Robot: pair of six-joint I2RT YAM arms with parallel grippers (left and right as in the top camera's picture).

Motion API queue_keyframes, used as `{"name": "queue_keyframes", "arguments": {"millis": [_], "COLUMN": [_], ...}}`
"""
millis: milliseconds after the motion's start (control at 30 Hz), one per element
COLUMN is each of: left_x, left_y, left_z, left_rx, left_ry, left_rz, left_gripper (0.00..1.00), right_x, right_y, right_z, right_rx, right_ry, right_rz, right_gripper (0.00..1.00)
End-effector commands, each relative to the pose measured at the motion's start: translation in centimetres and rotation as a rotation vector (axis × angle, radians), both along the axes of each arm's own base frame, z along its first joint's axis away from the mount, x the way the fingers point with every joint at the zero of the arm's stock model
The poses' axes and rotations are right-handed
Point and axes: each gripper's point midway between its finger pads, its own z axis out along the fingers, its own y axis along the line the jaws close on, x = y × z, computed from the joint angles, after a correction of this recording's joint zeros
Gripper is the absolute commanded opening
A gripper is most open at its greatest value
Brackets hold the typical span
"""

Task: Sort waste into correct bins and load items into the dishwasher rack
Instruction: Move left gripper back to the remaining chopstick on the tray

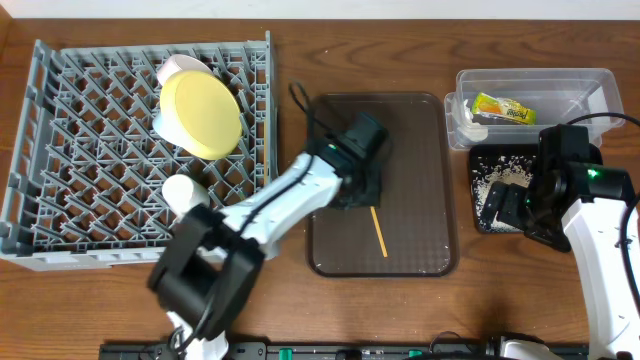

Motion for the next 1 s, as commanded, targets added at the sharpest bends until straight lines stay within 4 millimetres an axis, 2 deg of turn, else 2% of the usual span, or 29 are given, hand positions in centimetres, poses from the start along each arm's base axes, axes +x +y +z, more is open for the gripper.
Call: {"name": "queue_keyframes", "arguments": {"millis": [0, 133, 300, 400, 500, 600, 967], "left_x": [-0.8, -1.4, -1.6, -1.8, -1.9, -2.1, -3.2], "left_y": [-0.6, -1.3, -0.8, -0.9, -0.9, -0.8, -0.9], "left_z": [-1.8, -3.4, -4.8, -5.0, -5.1, -5.1, -5.7], "left_rx": [0.033, 0.050, 0.107, 0.115, 0.134, 0.157, 0.212], "left_ry": [0.023, 0.045, 0.036, 0.038, 0.022, 0.009, -0.005], "left_rz": [0.011, 0.006, 0.002, -0.004, -0.011, -0.018, -0.050], "left_gripper": [0.50, 0.49, 0.49, 0.48, 0.41, 0.39, 0.39], "right_x": [0.2, 0.2, 0.2, 0.2, 0.2, 0.2, 0.1], "right_y": [-0.2, -0.2, -0.2, -0.2, -0.2, -0.2, 0.1], "right_z": [0.5, 0.5, 0.5, 0.5, 0.5, 0.5, 0.5], "right_rx": [-0.002, -0.002, -0.001, -0.001, -0.001, -0.001, 0.013], "right_ry": [-0.021, -0.022, -0.020, -0.021, -0.021, -0.021, -0.021], "right_rz": [0.013, 0.013, 0.013, 0.013, 0.013, 0.013, 0.015], "right_gripper": [0.99, 0.99, 0.99, 0.99, 0.99, 0.99, 0.99]}}
